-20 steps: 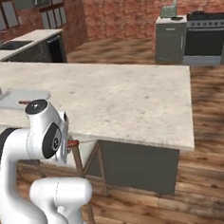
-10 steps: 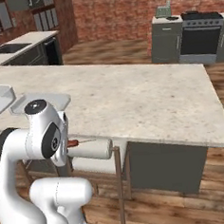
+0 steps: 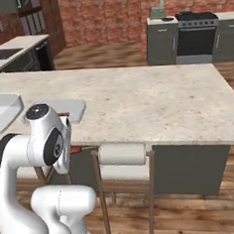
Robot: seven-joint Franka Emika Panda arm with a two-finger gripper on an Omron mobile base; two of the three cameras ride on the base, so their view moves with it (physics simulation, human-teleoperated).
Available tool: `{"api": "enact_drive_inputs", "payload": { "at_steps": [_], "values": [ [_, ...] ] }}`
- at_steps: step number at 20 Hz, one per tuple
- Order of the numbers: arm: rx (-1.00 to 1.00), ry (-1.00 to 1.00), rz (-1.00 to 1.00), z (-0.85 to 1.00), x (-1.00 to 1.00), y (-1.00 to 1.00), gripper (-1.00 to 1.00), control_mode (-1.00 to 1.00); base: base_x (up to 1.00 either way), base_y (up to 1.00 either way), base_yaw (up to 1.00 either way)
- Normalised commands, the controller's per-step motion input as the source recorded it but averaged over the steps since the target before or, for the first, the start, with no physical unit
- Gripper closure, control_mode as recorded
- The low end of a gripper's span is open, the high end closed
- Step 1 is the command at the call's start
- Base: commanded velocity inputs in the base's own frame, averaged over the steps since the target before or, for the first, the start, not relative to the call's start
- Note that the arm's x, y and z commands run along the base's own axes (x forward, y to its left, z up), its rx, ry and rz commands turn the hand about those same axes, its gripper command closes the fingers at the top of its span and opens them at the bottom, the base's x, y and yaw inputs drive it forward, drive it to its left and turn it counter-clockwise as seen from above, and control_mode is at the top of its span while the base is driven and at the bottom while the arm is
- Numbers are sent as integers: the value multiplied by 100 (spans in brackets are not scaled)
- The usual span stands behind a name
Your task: Place the cold items (mushroom and lime) from the fridge in one tupperware on the dining counter. Place the warm items (kebab skewer and hot dog) in the stove area in another tupperware.
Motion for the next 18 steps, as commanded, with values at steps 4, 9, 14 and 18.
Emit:
{"api": "enact_drive_inputs", "payload": {
  "at_steps": [4,9,14,18],
  "values": [
    [0,0,0,0,0,0,100,100,18,58,-25],
    [0,0,0,0,0,0,100,100,42,42,-23],
    [0,0,0,0,0,0,100,100,39,51,-24],
    [0,0,0,0,0,0,100,100,39,46,-24]
  ]
}}
